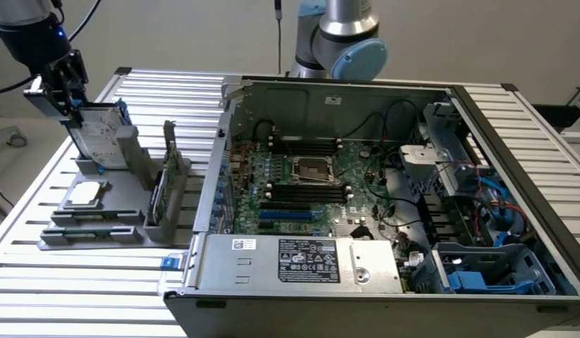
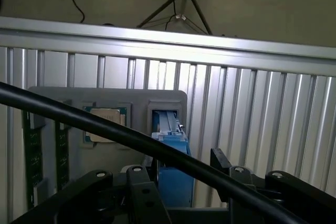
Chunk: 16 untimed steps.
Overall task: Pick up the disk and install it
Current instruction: 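Pick up the disk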
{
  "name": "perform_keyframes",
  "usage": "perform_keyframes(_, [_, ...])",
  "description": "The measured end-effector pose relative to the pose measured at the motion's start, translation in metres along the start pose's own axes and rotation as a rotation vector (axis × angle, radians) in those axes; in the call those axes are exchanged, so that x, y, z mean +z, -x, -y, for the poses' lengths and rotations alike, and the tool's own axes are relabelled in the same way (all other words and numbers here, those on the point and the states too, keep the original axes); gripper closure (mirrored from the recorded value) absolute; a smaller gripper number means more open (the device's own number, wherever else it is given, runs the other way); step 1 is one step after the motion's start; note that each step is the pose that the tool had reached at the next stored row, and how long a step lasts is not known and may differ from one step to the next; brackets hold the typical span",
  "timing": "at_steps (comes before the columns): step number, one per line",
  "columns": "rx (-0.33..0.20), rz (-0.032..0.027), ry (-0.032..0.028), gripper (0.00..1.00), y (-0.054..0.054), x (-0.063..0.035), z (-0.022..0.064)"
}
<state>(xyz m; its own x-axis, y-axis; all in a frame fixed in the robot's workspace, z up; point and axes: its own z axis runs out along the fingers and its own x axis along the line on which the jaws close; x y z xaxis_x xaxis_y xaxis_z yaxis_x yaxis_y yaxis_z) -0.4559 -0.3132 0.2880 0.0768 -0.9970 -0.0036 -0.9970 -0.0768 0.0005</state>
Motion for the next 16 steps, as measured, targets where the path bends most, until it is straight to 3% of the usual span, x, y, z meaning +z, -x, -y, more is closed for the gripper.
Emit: perform_keyframes(16, [0.011, 0.0, -0.0001, 0.48, -0.0012, 0.0034, -0.0004])
